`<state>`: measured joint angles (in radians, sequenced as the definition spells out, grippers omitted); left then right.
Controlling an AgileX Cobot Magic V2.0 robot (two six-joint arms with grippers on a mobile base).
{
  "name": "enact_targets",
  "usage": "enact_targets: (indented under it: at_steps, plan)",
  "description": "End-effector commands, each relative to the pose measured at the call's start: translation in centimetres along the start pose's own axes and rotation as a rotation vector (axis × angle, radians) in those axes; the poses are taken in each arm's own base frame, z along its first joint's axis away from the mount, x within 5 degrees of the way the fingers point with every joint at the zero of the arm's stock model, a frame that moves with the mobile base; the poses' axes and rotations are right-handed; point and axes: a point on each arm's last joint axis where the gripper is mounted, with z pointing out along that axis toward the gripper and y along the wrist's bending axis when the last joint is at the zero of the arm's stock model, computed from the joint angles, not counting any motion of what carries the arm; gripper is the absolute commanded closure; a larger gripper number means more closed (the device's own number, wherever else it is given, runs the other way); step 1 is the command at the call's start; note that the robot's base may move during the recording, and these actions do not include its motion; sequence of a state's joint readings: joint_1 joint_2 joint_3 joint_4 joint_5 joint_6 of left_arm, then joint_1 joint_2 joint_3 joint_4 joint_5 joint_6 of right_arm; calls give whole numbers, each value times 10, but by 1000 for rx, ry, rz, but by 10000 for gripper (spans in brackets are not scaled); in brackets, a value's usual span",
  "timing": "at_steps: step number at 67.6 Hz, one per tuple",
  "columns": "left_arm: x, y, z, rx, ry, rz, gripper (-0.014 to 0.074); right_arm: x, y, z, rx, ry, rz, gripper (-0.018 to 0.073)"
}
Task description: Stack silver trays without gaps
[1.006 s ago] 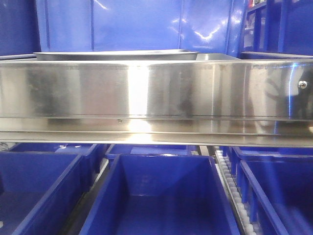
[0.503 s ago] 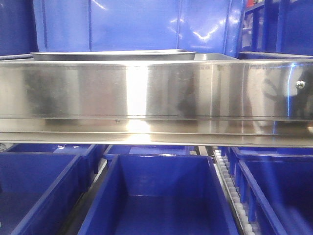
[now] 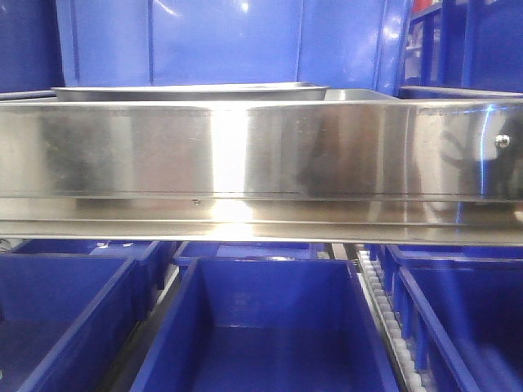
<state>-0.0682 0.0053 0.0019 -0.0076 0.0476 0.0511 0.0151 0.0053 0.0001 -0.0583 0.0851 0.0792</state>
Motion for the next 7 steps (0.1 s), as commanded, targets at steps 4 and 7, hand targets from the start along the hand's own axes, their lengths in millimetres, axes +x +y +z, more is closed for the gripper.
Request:
enact_targets:
  at_steps: [4,7]
  plan:
    - [-3,0,-1,-4,-27,-4,601,-2,0,0,1,-24,-4,585]
    - [-3,0,-1,-4,-27,-4,601,-2,0,0,1,-24,-4,585]
